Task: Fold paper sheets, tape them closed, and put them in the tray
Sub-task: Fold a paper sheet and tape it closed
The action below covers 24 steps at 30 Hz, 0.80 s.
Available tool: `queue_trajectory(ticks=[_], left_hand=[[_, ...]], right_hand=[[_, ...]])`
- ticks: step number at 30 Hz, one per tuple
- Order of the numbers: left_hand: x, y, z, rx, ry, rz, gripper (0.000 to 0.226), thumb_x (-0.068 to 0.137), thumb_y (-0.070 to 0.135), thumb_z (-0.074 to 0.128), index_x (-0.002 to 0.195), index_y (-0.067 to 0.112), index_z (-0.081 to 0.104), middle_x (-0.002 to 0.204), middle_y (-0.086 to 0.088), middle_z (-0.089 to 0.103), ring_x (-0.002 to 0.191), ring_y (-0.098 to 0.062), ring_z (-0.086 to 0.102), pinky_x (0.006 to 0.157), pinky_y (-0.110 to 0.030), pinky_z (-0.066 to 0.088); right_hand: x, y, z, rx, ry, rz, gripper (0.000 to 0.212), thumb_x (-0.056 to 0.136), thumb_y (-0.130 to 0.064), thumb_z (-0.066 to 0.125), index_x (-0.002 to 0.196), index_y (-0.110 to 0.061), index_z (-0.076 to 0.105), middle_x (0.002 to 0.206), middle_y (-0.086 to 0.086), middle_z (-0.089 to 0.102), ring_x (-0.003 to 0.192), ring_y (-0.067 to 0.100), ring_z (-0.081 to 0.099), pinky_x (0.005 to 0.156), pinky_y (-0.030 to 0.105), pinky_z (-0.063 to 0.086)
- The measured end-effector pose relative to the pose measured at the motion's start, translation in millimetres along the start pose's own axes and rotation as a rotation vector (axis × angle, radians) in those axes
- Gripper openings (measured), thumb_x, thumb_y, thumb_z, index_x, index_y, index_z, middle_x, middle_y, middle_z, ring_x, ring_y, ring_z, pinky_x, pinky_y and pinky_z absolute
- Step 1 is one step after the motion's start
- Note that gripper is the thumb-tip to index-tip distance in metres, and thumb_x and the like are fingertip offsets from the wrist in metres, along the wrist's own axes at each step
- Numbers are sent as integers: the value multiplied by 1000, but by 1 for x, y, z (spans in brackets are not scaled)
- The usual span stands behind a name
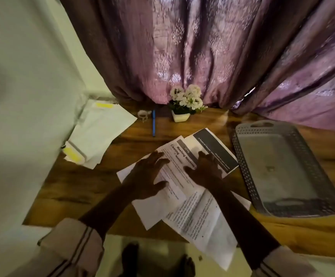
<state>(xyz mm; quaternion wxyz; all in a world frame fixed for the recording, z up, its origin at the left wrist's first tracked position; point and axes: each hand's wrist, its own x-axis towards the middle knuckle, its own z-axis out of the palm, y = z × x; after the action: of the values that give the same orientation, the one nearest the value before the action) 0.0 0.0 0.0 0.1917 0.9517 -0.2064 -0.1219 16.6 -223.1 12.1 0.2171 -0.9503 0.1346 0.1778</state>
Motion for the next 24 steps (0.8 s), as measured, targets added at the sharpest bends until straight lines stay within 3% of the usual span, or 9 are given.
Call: queue_trajectory(ticks=[3,6,8,11,15,19,21,23,24], left_hand=[[25,-10,23,117,-32,45,77,92,62,55,157,36,22,171,6,9,158,-21,6,127,-51,14],[41,-19,48,169,-16,45,81,93,70,39,161,34,13,172,5,-2,159,-22,-4,128,-53,6],[42,-26,64,205,62,49,84,90,77,23,162,35,11,172,4,-1,159,-22,-2,127,-54,6],[45,-28,73,235,131,32,82,91,79,19,161,38,8,171,8,-2,159,-18,-3,128,-48,-1],[50,-29,77,271,191,53,78,94,77,20,161,42,2,171,12,-4,158,-15,-5,119,-40,-10],[48,-28,75,251,200,61,79,91,80,21,160,42,11,171,12,6,158,-15,6,126,-45,2],[47,-29,75,180,290,76,74,91,78,34,156,40,32,165,11,30,152,-18,29,125,-45,23],[46,-34,74,53,433,87,51,94,60,54,137,34,58,141,9,59,129,-18,55,103,-32,46],[45,-38,74,-11,484,57,36,95,47,60,126,30,66,127,7,66,118,-17,61,92,-27,48]], right_hand=[[17,0,13,-143,-30,12,113,76,-64,78,158,-19,15,163,18,15,151,44,14,115,62,32],[36,3,16,-275,18,0,120,67,-73,78,157,-18,22,163,21,20,151,43,20,119,58,26],[55,6,14,-296,16,-41,115,67,-73,78,156,-18,30,161,17,34,148,39,30,119,53,29],[75,1,7,-314,3,-149,108,67,-72,78,152,-20,38,152,10,50,140,35,45,114,48,40],[80,-1,4,-274,130,-314,69,75,-57,83,131,-23,60,132,4,64,120,26,60,98,37,49],[64,-6,5,-78,195,-534,31,81,-51,81,101,-28,74,106,-5,74,97,14,67,85,37,55],[54,-8,12,-2,166,-607,15,86,-44,79,88,-30,81,90,-11,77,84,4,67,82,33,56],[39,-12,23,11,116,-610,24,91,-52,70,78,-36,81,78,-17,72,68,-3,58,67,11,47],[34,-13,29,7,117,-595,30,94,-57,63,83,-37,82,81,-16,70,66,-4,53,58,3,40]])
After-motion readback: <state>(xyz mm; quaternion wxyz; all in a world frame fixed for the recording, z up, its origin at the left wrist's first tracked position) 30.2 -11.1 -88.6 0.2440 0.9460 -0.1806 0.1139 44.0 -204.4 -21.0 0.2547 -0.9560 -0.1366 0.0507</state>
